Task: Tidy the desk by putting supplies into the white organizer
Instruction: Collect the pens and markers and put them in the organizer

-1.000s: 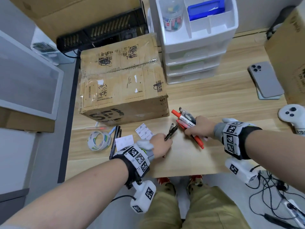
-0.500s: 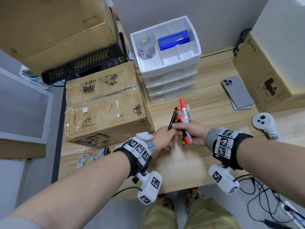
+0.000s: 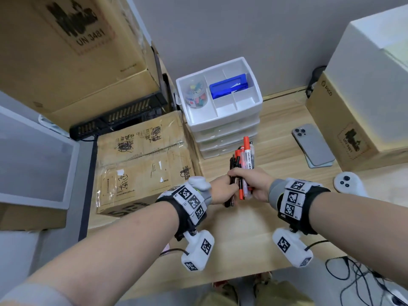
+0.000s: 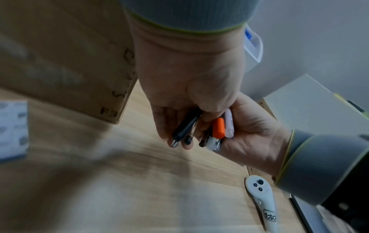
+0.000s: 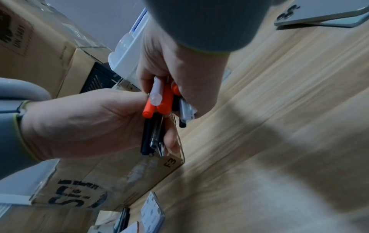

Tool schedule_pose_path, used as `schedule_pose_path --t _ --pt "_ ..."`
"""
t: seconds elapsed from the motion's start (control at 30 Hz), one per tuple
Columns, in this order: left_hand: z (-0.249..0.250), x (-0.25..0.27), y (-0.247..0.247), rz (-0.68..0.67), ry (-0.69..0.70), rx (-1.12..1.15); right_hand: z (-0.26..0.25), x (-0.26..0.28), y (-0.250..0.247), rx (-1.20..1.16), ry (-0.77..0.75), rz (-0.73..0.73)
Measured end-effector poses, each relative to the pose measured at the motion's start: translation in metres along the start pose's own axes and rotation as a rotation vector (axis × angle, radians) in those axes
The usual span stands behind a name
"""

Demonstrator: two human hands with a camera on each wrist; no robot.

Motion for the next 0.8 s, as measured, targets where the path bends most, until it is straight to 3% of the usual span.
schedule_pose_path --t 0.27,0.33,0.4,0.47,0.5,0.57,0.67,0.8 --pt "0.048 0.011 -0.045 -0.110 -0.034 0.054 -0.064 0.004 0.011 -0.123 -0.068 0.037" --pt "0.063 0.016 -0.068 -0.061 -0.003 -0.001 -0.083 0.004 0.013 -0.209 -0.093 0.084" --pt "0.074 0.014 -0.095 0.118 0.078 -0.109 -0.091 -0.002 0.008 -0.267 -0.115 0.138" --pt "0.081 0.013 -0.134 0.450 0.155 -0.244 -0.093 -0.011 0.006 -0.302 -0.107 0.172" --pt "0.082 0.015 -0.151 0.602 0.169 -0.259 -0.092 -0.017 0.007 -0.331 -0.096 0.179" --pt "0.076 0.018 -0.178 0.772 0.159 -0.225 -0.091 -0.024 0.010 -0.392 -0.087 0.181" --pt "0.059 0.015 -0.208 0.863 0.055 -0.224 -0.088 -0.034 0.014 -0.450 -0.065 0.189" --pt "0.039 -0.006 -0.219 0.811 -0.138 -0.267 -0.082 -0.046 0.018 -0.487 -0.040 0.203"
Point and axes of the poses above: each hand's wrist, its own x-axis away from the middle knuckle, its own y-axis out of the palm, z = x × y, the point moved 7 cm from there along -x, towards the middle knuckle, and after that the axes turned 4 degrees about x, right-handed, at the moved point
